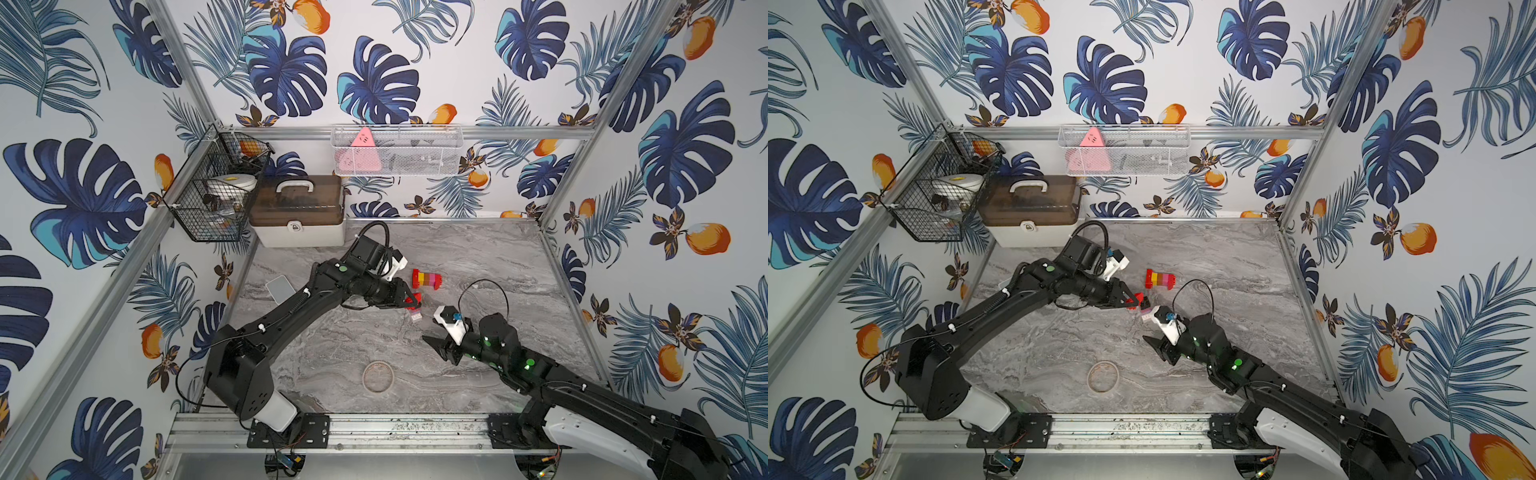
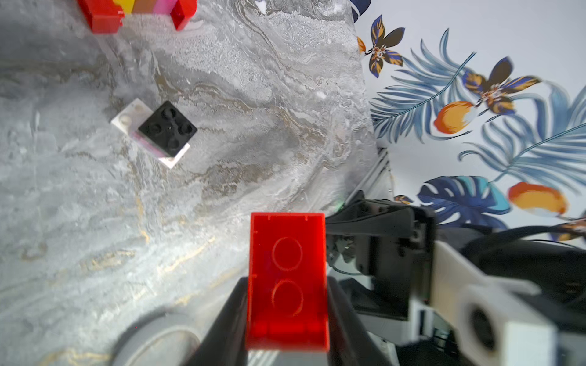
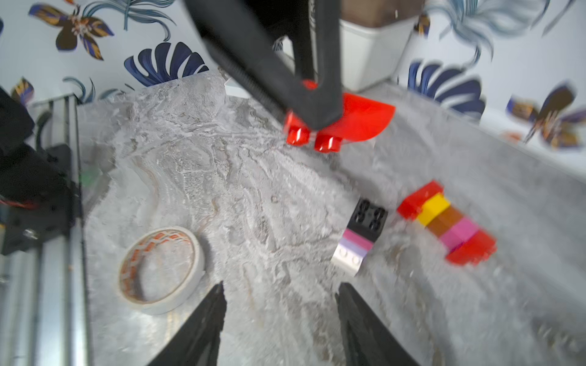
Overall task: Assemble the number 1 with lego
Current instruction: Pick up the lego brick from the center of the board.
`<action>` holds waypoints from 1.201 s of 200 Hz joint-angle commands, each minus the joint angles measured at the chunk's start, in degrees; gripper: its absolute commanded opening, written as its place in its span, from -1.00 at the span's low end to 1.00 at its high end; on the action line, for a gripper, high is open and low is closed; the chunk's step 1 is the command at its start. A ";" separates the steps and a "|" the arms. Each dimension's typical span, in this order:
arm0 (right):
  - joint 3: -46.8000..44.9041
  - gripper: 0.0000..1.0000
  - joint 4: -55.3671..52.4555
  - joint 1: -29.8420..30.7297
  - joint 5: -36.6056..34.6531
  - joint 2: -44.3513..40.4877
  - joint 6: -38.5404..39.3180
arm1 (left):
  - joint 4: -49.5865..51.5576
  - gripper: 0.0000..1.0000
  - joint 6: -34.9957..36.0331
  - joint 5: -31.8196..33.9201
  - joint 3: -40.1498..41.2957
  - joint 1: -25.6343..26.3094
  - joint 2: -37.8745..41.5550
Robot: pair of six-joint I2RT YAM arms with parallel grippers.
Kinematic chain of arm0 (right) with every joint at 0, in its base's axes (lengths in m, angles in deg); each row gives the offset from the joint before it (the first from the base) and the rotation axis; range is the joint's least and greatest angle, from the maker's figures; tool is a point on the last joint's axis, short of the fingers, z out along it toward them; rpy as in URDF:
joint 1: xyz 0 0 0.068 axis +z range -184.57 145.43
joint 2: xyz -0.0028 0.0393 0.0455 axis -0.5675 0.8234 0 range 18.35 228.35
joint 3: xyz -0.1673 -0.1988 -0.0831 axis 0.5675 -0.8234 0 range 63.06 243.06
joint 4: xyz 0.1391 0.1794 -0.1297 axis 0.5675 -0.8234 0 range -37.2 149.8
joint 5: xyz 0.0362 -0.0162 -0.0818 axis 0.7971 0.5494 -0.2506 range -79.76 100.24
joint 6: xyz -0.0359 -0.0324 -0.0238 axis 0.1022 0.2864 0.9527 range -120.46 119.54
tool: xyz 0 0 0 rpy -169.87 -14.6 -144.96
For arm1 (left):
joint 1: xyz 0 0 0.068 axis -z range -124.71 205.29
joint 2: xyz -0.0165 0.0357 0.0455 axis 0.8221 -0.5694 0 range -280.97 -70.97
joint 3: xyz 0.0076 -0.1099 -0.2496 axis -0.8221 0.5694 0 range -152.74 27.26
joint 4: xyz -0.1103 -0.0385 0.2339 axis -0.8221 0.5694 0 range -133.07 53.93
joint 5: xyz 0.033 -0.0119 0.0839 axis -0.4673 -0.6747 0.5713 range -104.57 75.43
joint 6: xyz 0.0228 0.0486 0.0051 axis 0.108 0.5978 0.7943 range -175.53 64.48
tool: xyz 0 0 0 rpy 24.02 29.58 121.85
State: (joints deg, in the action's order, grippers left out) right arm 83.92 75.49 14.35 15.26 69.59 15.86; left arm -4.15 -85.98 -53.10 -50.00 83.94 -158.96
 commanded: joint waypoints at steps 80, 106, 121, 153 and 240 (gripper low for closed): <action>4.75 0.31 42.04 4.42 -8.69 18.08 49.92 | 3.61 -0.43 -17.72 -21.22 3.90 -9.96 5.24; 6.44 0.40 44.68 4.42 -9.74 21.43 51.01 | -2.36 -0.42 -24.08 -22.71 5.85 -10.36 7.21; 6.80 0.43 44.86 4.42 -9.52 22.03 50.19 | -6.40 -0.40 -28.60 -23.15 6.80 -10.49 8.10; 7.57 0.48 46.68 4.50 -9.90 22.57 50.12 | -14.28 -0.38 -37.08 -23.92 8.31 -10.58 9.38; 9.63 0.17 48.78 5.47 -9.57 24.14 49.26 | -30.30 -0.37 -51.14 -25.13 14.07 -10.54 10.54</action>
State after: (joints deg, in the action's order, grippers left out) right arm 92.71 121.04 19.49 5.84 93.18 66.15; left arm -27.43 -131.25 -76.90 -36.97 73.42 -148.97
